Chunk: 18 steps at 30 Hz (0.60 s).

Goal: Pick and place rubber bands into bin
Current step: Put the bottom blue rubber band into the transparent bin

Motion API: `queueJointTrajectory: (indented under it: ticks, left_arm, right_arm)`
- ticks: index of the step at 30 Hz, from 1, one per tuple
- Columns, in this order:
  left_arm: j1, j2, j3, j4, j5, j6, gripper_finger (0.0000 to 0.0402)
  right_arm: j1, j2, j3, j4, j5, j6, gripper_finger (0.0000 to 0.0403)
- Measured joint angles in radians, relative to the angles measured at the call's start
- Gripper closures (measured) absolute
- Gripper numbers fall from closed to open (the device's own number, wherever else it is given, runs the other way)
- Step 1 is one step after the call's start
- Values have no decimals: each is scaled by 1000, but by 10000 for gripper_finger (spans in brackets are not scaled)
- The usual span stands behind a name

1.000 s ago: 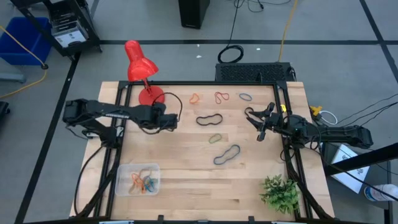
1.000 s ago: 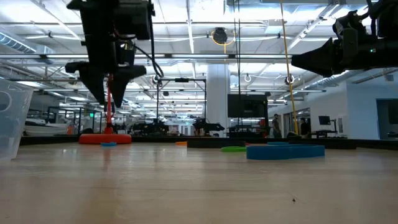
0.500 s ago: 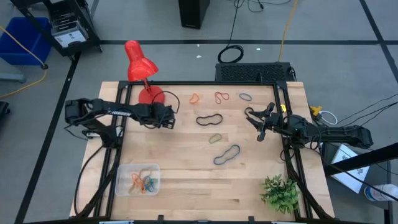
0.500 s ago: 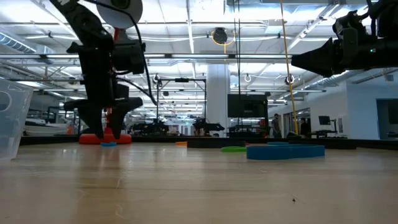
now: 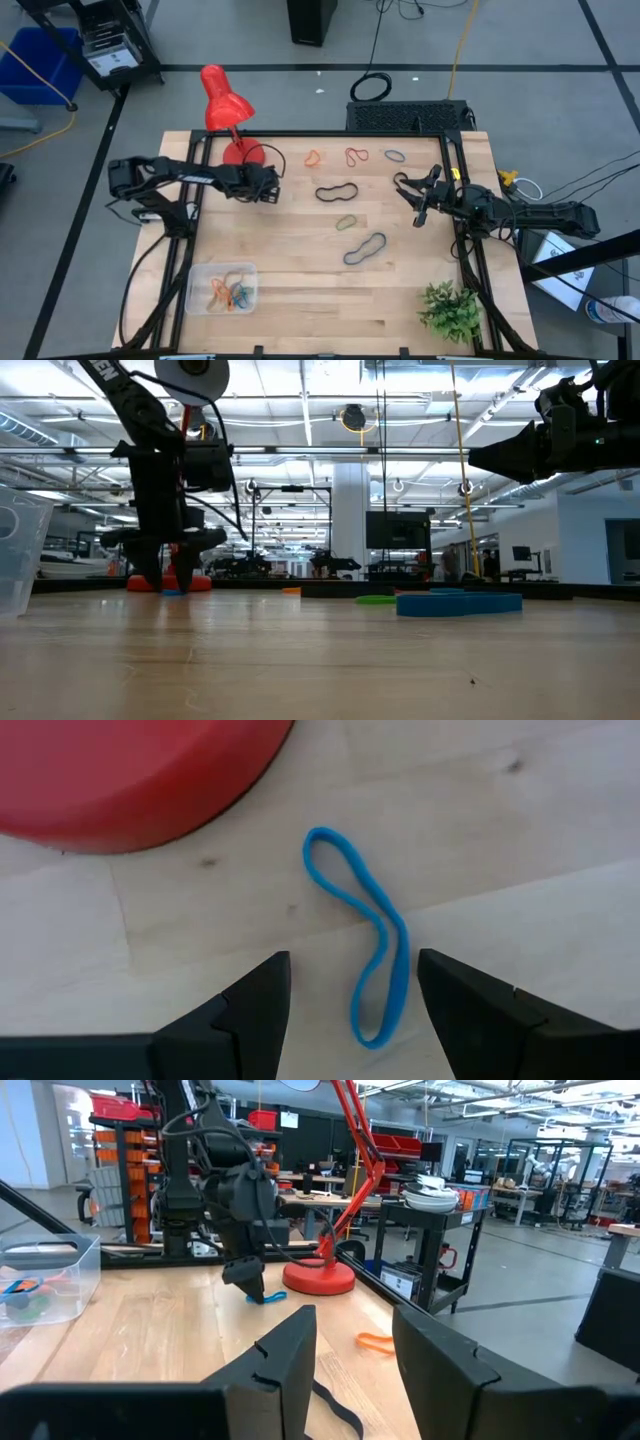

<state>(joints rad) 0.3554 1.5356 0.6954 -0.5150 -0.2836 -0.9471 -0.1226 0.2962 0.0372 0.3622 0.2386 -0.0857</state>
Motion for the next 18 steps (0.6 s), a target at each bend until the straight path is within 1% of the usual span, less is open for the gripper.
queueJointTrajectory:
  ticks: [5,8,10,13,18]
  left_arm:
    - [0,53,6,21,-3,-2,174]
    - [0,57,6,24,-2,-4,175]
    - [0,58,6,26,0,-4,183]
    - [-2,59,6,29,4,-4,215]
    - [-15,61,4,33,6,0,286]
  right_arm:
    - [0,0,0,0,1,-5,273]
    - [0,0,0,-1,0,-5,273]
    - [0,1,0,-1,0,-5,273]
    - [0,2,0,-1,0,-5,273]
    - [0,2,0,-1,0,-5,273]
